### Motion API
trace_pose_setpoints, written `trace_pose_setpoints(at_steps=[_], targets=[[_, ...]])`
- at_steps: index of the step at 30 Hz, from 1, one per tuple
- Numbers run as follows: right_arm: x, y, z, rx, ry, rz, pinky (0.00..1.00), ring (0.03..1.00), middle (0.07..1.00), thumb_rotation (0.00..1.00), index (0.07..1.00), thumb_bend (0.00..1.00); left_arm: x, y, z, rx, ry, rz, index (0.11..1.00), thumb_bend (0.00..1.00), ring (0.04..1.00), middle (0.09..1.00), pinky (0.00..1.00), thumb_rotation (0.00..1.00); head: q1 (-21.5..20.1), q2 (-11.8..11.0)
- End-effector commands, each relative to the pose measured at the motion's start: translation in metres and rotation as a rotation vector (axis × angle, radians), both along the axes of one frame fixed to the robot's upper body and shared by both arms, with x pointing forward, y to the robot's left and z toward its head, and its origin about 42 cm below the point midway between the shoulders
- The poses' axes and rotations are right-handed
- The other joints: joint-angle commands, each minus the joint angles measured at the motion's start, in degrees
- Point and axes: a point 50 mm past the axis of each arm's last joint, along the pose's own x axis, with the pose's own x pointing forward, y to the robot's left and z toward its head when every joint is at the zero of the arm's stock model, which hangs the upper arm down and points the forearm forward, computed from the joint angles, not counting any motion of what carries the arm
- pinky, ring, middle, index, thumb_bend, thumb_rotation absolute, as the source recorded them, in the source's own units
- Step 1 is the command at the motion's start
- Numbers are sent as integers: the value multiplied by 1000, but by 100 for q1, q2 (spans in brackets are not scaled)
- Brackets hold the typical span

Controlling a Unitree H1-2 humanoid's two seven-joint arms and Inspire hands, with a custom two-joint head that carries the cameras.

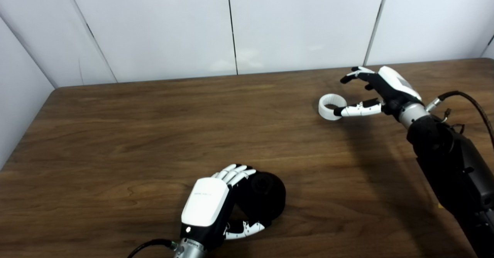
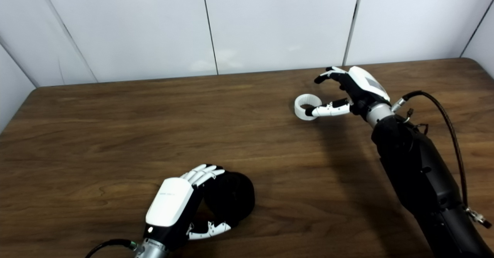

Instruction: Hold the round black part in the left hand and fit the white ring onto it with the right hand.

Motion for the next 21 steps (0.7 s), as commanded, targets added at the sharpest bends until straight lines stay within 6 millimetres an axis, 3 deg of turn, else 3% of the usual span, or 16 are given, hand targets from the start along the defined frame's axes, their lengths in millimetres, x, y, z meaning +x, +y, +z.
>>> trace_pose_setpoints(at_steps=[1,5,21], targets=[[12,5,41,-51,-111,28,924,990,954,440,785,841,0,-6,-2,-9,21,3,760,703,879,853,766,376,5,8],[14,7,41,-156,-114,60,996,1000,988,431,785,872,0,-7,-3,-11,18,7,756,708,877,852,765,379,12,-4],[16,16,34,-357,-101,97,1000,1000,1000,363,774,903,-1,-8,-4,-16,25,4,754,706,886,858,778,385,26,-3]])
